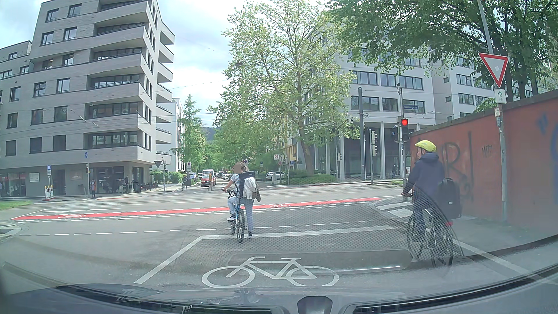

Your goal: Follow the waypoints while adhering to traffic rules and regulations

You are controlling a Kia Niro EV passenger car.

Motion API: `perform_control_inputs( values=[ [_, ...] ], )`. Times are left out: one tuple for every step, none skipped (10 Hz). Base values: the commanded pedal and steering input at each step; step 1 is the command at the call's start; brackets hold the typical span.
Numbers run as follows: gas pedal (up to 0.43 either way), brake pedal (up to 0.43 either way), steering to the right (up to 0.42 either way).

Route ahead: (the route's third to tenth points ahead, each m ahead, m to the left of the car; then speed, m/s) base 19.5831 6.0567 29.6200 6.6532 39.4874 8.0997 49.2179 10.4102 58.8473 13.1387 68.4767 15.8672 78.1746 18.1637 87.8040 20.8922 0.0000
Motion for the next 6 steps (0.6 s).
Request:
perform_control_inputs(
  values=[
    [0.0,0.226,-0.008],
    [0.0,0.226,-0.008],
    [0.0,0.226,-0.008],
    [0.0,0.226,-0.008],
    [0.0,0.226,-0.008],
    [0.0,0.226,-0.008]
  ],
)
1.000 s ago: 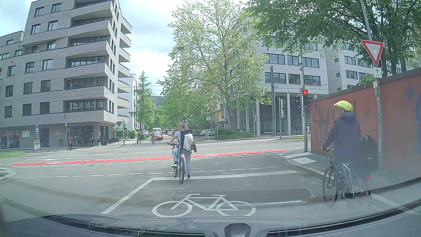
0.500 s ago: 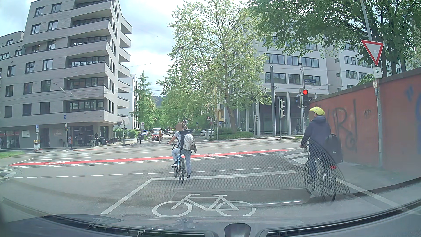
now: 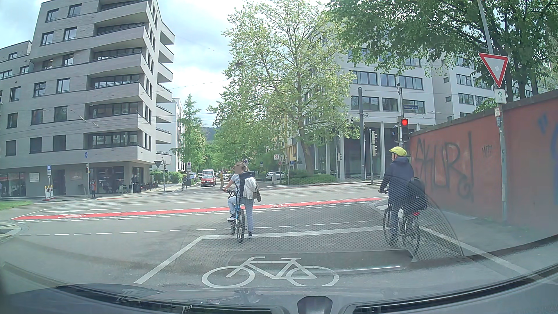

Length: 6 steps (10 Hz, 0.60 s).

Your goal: Follow the waypoints while adhering to traffic rules and regulations

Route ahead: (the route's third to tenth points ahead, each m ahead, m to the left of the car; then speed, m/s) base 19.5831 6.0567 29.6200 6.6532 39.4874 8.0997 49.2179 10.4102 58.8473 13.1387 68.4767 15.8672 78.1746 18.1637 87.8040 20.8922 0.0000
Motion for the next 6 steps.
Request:
perform_control_inputs(
  values=[
    [0.0,0.226,-0.008],
    [0.0,0.226,-0.008],
    [0.0,0.226,-0.008],
    [0.0,0.226,-0.008],
    [0.0,0.226,-0.008],
    [0.0,0.226,-0.008]
  ],
)
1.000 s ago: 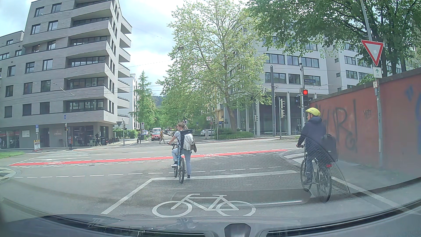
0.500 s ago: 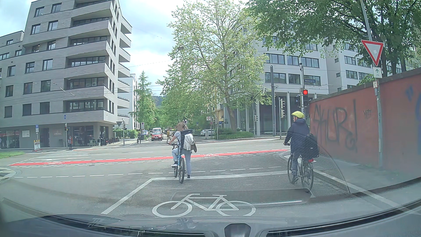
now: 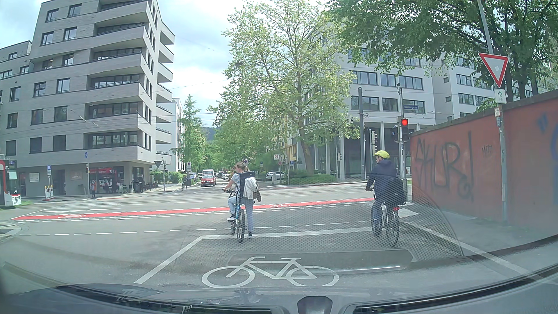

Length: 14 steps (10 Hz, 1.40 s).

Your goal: Follow the waypoints while adhering to traffic rules and regulations

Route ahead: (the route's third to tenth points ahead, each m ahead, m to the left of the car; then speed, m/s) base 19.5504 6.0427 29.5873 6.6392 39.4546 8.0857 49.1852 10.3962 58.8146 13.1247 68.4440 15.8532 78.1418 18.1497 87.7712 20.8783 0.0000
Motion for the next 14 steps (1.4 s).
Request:
perform_control_inputs(
  values=[
    [0.0,0.226,-0.008],
    [0.0,0.226,-0.008],
    [0.0,0.226,-0.008],
    [0.0,0.226,-0.008],
    [0.0,0.226,-0.008],
    [0.0,0.226,-0.008],
    [0.0,0.226,-0.008],
    [0.0,0.226,-0.008],
    [0.0,0.226,-0.008],
    [0.0,0.226,-0.008],
    [0.0,0.226,-0.008],
    [0.0,0.226,-0.008],
    [0.0,0.226,-0.008],
    [0.0,0.226,-0.008]
  ],
)
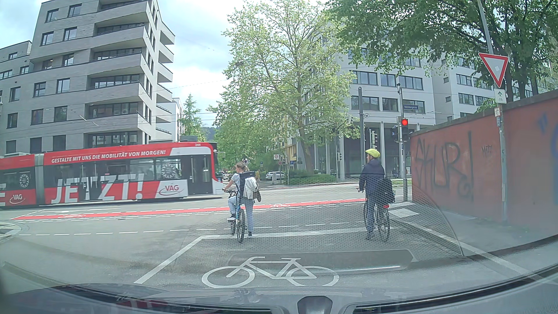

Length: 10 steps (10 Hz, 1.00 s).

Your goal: Follow the waypoints while adhering to traffic rules and regulations

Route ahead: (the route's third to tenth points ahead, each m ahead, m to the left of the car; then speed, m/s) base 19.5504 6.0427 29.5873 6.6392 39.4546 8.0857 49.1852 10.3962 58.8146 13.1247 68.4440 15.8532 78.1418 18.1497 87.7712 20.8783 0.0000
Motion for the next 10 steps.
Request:
perform_control_inputs(
  values=[
    [0.0,0.226,-0.008],
    [0.0,0.226,-0.008],
    [0.0,0.226,-0.008],
    [0.0,0.226,-0.008],
    [0.0,0.226,-0.008],
    [0.0,0.226,-0.008],
    [0.0,0.226,-0.008],
    [0.0,0.226,-0.008],
    [0.0,0.226,-0.008],
    [0.0,0.226,-0.008]
  ],
)
